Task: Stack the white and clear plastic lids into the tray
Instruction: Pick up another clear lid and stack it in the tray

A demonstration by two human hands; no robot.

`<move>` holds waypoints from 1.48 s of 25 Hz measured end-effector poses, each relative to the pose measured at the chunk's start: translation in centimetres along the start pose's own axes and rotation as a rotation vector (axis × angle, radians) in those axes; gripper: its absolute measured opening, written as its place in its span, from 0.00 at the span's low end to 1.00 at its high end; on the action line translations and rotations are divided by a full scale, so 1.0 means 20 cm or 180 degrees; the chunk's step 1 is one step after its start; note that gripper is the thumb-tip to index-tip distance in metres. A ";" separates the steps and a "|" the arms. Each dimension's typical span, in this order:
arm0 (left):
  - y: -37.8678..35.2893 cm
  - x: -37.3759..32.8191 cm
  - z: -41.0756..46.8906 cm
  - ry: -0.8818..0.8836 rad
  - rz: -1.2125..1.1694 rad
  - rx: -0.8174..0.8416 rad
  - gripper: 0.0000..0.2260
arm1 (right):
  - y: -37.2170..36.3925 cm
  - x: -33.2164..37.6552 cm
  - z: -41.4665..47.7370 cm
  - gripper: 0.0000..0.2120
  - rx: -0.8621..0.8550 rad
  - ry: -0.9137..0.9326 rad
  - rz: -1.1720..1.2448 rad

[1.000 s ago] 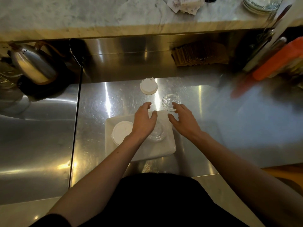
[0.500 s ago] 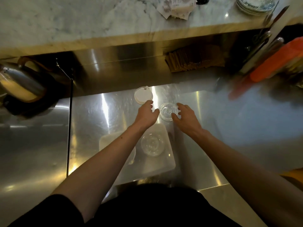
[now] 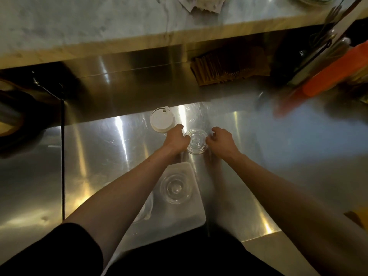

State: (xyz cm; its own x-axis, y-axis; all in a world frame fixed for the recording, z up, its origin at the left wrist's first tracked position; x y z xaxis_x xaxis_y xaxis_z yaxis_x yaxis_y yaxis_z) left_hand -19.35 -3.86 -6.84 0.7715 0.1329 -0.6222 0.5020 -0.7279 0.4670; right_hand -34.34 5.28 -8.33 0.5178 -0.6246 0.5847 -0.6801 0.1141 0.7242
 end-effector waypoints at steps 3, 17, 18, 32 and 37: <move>-0.01 0.03 0.03 0.0031 0.0031 -0.0010 0.20 | -0.01 -0.02 0.01 0.16 -0.0023 -0.0101 0.0046; 0.02 0.04 0.01 0.0166 -0.0115 -0.0007 0.23 | -0.06 0.01 -0.04 0.15 0.0149 -0.0468 0.0691; 0.03 0.03 -0.01 0.0150 -0.0145 -0.0030 0.23 | -0.06 0.02 -0.05 0.16 0.0116 -0.0440 0.0676; 0.23 0.06 -0.39 -0.0222 -0.0558 -0.0758 0.20 | 0.05 0.29 -0.23 0.24 -0.0138 0.0378 0.0734; 0.24 0.14 -0.55 -0.0333 -0.0811 -0.1005 0.19 | 0.04 0.35 -0.36 0.24 -0.0091 0.0689 0.0652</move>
State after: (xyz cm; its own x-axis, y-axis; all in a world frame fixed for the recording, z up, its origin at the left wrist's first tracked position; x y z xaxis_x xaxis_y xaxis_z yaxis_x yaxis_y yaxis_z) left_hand -10.40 0.40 0.59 0.5715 0.2013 -0.7956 0.7794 -0.4365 0.4494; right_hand -27.41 6.55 -0.99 0.4718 -0.4075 0.7819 -0.7686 0.2445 0.5912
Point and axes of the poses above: each hand's wrist, its own z-axis towards the middle knuckle, its own y-axis out of the back of the hand, x = y × z, the point moved 8 cm from there along z, towards the middle knuckle, and after that the axes turned 4 degrees about y, right-handed, at the moved point
